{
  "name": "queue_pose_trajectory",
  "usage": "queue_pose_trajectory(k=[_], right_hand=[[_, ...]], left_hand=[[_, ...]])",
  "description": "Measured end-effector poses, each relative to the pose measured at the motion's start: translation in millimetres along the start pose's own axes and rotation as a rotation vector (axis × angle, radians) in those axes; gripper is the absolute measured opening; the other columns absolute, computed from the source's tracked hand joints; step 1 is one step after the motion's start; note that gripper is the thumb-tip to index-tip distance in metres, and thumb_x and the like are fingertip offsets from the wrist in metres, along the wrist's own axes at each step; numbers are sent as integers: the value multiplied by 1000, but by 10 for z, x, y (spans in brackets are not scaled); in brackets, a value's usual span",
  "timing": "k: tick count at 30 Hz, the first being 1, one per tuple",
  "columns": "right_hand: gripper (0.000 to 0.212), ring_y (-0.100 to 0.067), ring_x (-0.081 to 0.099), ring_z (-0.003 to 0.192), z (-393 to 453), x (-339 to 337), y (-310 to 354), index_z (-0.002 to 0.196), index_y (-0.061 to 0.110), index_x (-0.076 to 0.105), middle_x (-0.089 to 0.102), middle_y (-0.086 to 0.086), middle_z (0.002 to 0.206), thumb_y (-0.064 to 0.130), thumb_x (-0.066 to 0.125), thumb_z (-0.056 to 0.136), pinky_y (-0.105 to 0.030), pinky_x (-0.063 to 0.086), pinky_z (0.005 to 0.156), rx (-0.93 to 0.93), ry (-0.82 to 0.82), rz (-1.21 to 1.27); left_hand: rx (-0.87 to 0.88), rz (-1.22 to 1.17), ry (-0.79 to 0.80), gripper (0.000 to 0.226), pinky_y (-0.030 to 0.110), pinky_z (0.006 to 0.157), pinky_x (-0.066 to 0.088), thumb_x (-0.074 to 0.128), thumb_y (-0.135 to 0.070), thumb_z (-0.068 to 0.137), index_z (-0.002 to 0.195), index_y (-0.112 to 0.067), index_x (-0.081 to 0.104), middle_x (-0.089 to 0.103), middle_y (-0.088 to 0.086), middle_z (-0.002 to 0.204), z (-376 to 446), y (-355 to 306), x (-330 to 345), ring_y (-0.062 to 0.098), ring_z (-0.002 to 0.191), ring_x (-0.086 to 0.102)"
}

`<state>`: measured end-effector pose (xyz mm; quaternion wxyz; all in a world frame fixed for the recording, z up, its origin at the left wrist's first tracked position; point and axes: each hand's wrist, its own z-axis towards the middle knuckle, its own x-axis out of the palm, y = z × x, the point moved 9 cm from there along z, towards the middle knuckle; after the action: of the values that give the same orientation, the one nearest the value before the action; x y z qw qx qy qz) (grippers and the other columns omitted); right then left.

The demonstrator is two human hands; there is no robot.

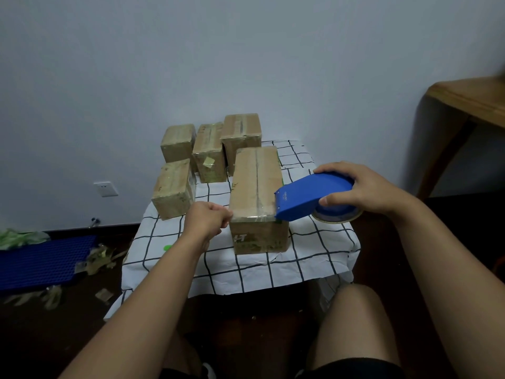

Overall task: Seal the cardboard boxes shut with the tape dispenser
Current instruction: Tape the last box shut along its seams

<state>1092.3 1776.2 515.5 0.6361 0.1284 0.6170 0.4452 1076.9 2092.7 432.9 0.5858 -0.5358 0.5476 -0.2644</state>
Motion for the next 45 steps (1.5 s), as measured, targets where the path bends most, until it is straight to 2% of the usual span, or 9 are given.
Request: queue_pose_trajectory(k=[9, 14, 17, 19, 22, 25, 30, 36, 45], right_hand=[[58, 2, 54, 106, -1, 98, -43, 113, 53, 58, 54, 23, 120, 63, 71, 57, -21, 44, 85, 17, 37, 3], [50, 5, 53, 104, 0, 160, -67, 112, 53, 57, 55, 19, 120, 51, 76, 65, -19, 42, 83, 18, 44, 17], [50, 3, 54, 104, 2, 165, -102, 114, 51, 58, 55, 18, 121, 49, 75, 67, -20, 43, 83, 32, 47, 17], [50, 5, 54, 104, -2, 168, -127, 115, 50, 59, 56, 20, 121, 47, 76, 67, -19, 42, 84, 37, 45, 31], [50, 5, 54, 106, -12, 176, -155, 114, 49, 60, 57, 22, 121, 45, 76, 67, -20, 43, 86, 36, 37, 48], [49, 4, 55, 107, -24, 164, -190, 111, 51, 61, 59, 28, 116, 45, 77, 66, -22, 44, 88, 44, 24, 69], [48, 11, 53, 104, -69, 152, -226, 113, 51, 60, 55, 36, 112, 45, 76, 68, -12, 42, 81, 58, 34, 78], [51, 13, 53, 102, -110, 133, -234, 116, 44, 60, 55, 25, 119, 41, 77, 68, -3, 41, 78, 74, 17, 109], [56, 0, 55, 109, -103, 141, -255, 122, 37, 61, 56, 15, 123, 43, 78, 70, -16, 42, 87, 59, 34, 97]], left_hand=[[11, 62, 39, 10, 27, 58, 45, 72, -18, 87, 86, -13, 64, 68, 8, 81, 19, 63, 12, 17, 69, 59], [-9, 46, 31, 22, 27, 56, 42, 72, -21, 87, 102, -14, 59, 67, 8, 87, 24, 117, 0, 19, 72, 56], [-23, 47, 28, 28, 31, 69, 43, 73, -26, 87, 107, -17, 57, 61, 9, 105, 43, 167, -10, 24, 90, 57], [77, 135, -9, 26, 33, 78, 43, 73, -25, 87, 106, -22, 57, 56, 7, 112, 23, 91, -28, 24, 99, 55], [510, 499, -146, 17, 33, 85, 41, 66, -15, 90, 103, -25, 65, 52, -2, 110, -200, -273, 41, 23, 107, 48], [816, 867, -111, 28, 34, 83, 42, 64, -7, 85, 111, -19, 65, 59, 0, 114, -428, -415, 377, 23, 104, 49], [800, 1102, -127, 35, 34, 70, 38, 53, -21, 89, 124, -24, 53, 57, 5, 113, -554, -412, 623, 28, 96, 51], [866, 1040, -60, 48, 37, 88, 44, 54, -25, 84, 132, -17, 51, 56, 5, 127, -730, -432, 897, 26, 112, 51], [879, 982, -37, 37, 35, 72, 44, 56, -23, 81, 116, -13, 57, 61, 4, 110, -729, -413, 1017, 24, 95, 57]])
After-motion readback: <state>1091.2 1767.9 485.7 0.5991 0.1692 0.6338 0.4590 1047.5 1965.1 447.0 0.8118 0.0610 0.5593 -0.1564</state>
